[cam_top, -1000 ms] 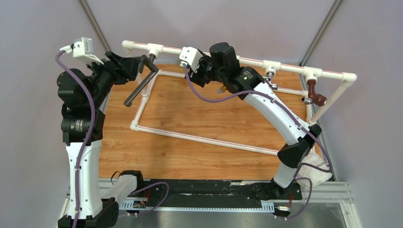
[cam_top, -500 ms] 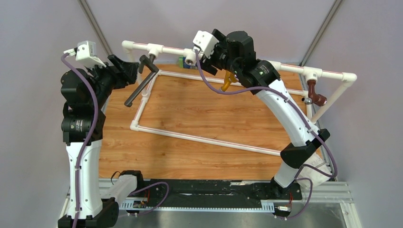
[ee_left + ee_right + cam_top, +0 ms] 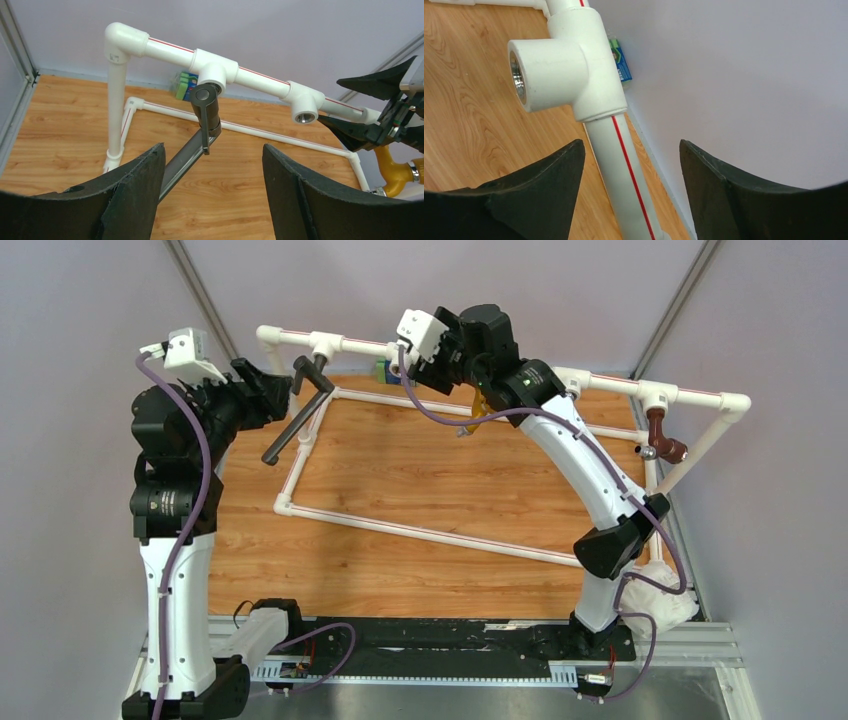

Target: Install the water faucets

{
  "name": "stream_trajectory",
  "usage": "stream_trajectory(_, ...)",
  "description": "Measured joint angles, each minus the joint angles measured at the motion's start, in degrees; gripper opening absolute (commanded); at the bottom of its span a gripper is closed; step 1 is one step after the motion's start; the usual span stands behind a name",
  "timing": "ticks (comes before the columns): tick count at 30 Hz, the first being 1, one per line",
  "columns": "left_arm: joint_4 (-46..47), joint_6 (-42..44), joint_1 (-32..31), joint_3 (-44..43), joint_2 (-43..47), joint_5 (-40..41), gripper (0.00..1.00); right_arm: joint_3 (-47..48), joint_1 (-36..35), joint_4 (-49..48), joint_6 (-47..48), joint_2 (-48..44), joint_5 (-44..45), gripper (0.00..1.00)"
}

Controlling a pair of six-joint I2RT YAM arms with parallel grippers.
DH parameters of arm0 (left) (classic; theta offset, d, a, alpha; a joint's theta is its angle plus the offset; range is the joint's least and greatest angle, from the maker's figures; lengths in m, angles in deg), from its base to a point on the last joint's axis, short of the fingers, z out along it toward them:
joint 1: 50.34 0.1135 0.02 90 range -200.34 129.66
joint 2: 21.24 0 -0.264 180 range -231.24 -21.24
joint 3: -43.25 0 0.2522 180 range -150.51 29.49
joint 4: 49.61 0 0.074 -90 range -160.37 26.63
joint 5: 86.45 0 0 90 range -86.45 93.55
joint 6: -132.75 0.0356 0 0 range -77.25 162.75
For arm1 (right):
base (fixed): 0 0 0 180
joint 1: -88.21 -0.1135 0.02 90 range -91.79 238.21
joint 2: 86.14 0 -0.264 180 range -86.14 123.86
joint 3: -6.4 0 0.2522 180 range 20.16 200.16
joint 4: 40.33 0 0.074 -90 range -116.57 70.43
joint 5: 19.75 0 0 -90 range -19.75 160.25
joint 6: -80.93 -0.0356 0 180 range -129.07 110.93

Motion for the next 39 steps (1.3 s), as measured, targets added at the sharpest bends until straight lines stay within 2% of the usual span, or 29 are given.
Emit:
stream_trajectory(7, -0.5, 1.5, 0.0, 0.0, -2.3, -1.0, 0.77, 0.3, 0.3, 0.3, 0.6, 2.5, -0.2, 0.65)
stream_trajectory(11, -0.8, 2.1, 0.0, -0.1, -4.9, -2.7, 0.77, 0.3, 0.3, 0.3, 1.0, 3.4, -0.1, 0.48)
stream_trajectory(18, 0.3, 1.8, 0.0, -0.3, -8.7, -5.4, 0.77, 0.3, 0.5, 0.7, 4.9, 3.4, -2.4, 0.12)
stream_trajectory(22, 1.9, 1.6, 0.0, -0.5, -10.8, -5.4, 0.77, -0.6, 0.7, 0.1, 5.0, 3.0, -3.0, 0.07)
stream_trajectory(31, 5.3, -0.7, 0.0, -1.3, -16.5, -6.4, 0.76, -2.3, 0.7, -1.2, 5.4, 2.1, -3.4, 0.07)
stream_trajectory(39, 7.4, -2.2, -4.2, -2.1, -17.5, -6.7, 0.61, -2.5, 0.9, -1.2, 5.4, 1.9, -3.8, 0.07)
